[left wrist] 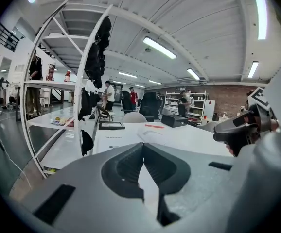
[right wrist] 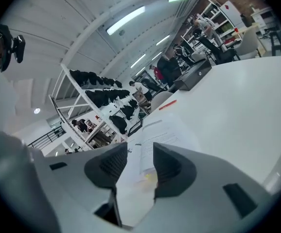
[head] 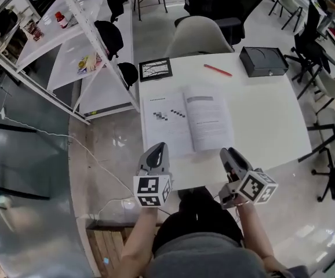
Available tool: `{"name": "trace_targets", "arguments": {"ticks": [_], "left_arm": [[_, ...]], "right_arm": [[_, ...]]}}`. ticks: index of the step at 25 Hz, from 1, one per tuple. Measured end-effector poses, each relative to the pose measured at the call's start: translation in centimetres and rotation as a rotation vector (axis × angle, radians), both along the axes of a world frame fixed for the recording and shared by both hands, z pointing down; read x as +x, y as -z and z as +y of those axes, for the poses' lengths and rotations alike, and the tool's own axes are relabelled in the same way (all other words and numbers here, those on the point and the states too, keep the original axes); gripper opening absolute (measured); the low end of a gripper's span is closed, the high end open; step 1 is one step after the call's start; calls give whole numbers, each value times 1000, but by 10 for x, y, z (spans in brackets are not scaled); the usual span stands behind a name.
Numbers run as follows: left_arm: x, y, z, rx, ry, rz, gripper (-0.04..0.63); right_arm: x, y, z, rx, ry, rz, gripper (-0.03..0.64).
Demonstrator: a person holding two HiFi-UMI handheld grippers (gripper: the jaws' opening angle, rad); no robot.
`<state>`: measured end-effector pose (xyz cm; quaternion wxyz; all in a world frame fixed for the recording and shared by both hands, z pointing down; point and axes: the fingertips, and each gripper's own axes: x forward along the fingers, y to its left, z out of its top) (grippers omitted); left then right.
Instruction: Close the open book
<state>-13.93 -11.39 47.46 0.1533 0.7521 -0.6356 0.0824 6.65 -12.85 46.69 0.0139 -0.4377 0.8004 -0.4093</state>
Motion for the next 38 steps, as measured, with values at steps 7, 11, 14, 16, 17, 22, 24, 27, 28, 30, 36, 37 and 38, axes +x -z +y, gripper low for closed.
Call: {"name": "trace_targets", "arguments": {"ticks": [7, 11, 14, 16, 17, 22, 24, 27, 28, 30, 36, 37, 38], "left_arm": [[17, -10, -17, -28, -57, -10, 6], [30, -18, -23, -51, -94, -18, 6], [38, -22, -28, -63, -117, -25, 6], [41, -24, -30, -70, -127, -29, 6], [42, -25, -31, -74, -130, -29, 6], [44, -31, -38, -93, -142, -30, 6], [43, -33, -40, -99, -143, -29, 6], [43, -37, -43, -111, -143, -28, 6], [43, -38, -43, -115, -142, -27, 6], [42, -41, -45, -123, -140, -24, 6], [40, -48, -51, -140, -134, -16, 6], [39, -49, -52, -142, -133, -15, 6], [39, -50, -53, -144, -132, -14, 6]], "right_arm": [[8, -18, -1, -79, -66, -79, 178], [11, -29, -1, -127, -91, -100, 178], [12, -37, -2, -172, -111, -160, 184], [11, -44, -1, -216, -125, -198, 190], [10, -47, 0, -235, -128, -210, 192], [5, -61, 0, -298, -131, -247, 198], [3, -66, 0, -332, -136, -274, 201], [0, -71, -3, -352, -128, -312, 206], [-2, -72, -4, -359, -125, -323, 210], [-6, -74, -5, -375, -119, -339, 216], [-13, -83, -9, -433, -112, -374, 232], [-13, -86, -9, -445, -114, -372, 236], [-11, -89, -9, -460, -119, -358, 239]]}}
